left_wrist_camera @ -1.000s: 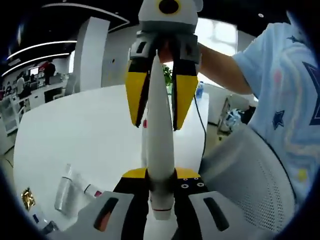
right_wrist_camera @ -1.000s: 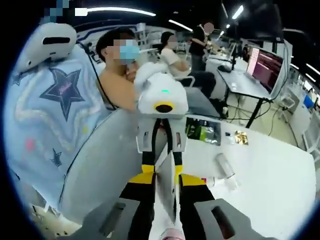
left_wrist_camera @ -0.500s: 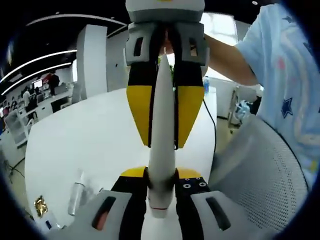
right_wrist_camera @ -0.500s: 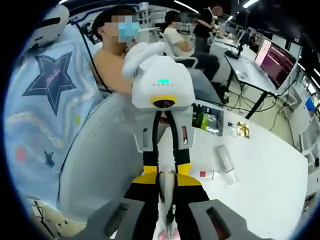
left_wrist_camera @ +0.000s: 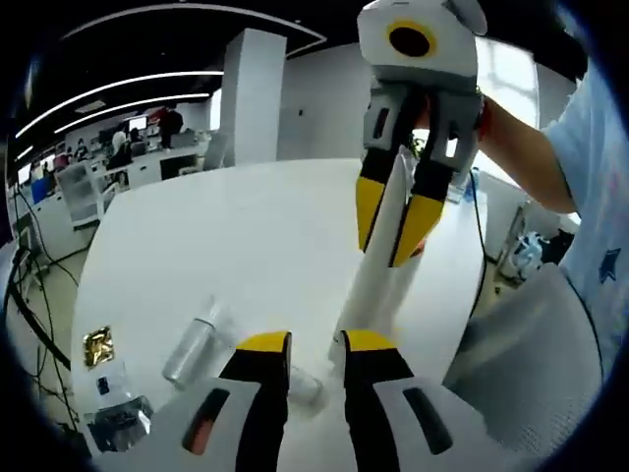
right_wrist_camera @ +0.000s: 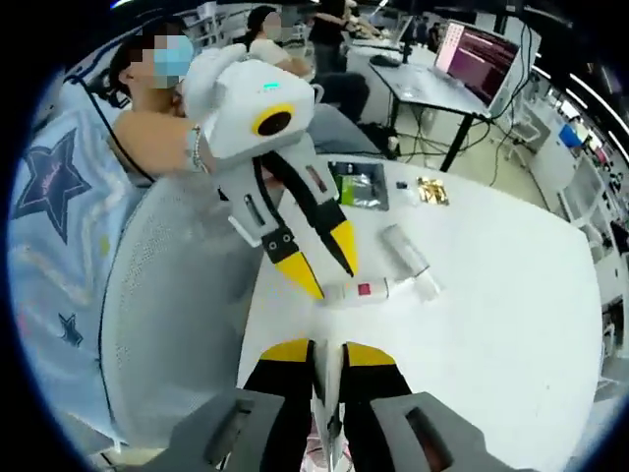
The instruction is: Arrange the skincare products in the storage area until every visible bottle or jar stands upright without overlapping.
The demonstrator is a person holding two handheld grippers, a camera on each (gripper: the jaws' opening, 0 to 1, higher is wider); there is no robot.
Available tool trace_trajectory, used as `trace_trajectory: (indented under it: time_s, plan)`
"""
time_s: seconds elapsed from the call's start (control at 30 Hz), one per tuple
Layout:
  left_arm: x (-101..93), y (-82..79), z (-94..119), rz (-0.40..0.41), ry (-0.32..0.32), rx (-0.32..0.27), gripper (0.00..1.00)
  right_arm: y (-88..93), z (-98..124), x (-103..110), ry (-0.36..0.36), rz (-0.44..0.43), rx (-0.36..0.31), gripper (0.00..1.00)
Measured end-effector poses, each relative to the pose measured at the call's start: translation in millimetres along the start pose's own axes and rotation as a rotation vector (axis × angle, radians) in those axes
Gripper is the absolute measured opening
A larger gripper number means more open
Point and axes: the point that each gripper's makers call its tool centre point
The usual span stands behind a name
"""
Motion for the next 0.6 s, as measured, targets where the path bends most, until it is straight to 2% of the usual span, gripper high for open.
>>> trace_trajectory:
  time_s: [0.13, 0.17, 0.2, 0.27, 0.43, 0.6]
  plan:
    - [10.4, 0.3, 3, 0.014, -0.057, 0.001, 0.11, 6.4, -15, -3, 0.024, -0.021, 0.036, 0.02]
    - [14.0, -0.1, 5, 0.016, -0.077, -0.002, 0.11, -1.3, -16, -2, 0.008, -0.032, -0.011, 0.02]
    - [14.8, -0.2, 5, 0.017, -0.08, -0.002, 0.11, -0.9, -18, -3, 0.015, -0.064, -0.005, 0.02]
    - [20.2, -2.2, 8, 0.033, -0.1, -0.017, 0.11, -2.6, -17, -3, 0.015, -0.074, 0.007, 0.02]
    - [24.2, -2.8, 9, 0.076, -0.106, -0.028, 0.1, -6.5, -21, 0, 0.035, -0.09, 0.032, 0.04]
    - [23.4, -1.6, 9, 0.072, -0.107, -0.018, 0.1, -1.6, -31, 0, 0.055, -0.086, 0.086, 0.06]
Point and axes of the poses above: the point that each gripper's makers call its tool centre point, and the gripper's own axes: z roughly backward along the fingers, x roughly to its left, y roughly out of its underside, and after that the axes turned 3 degrees about y, right-handed
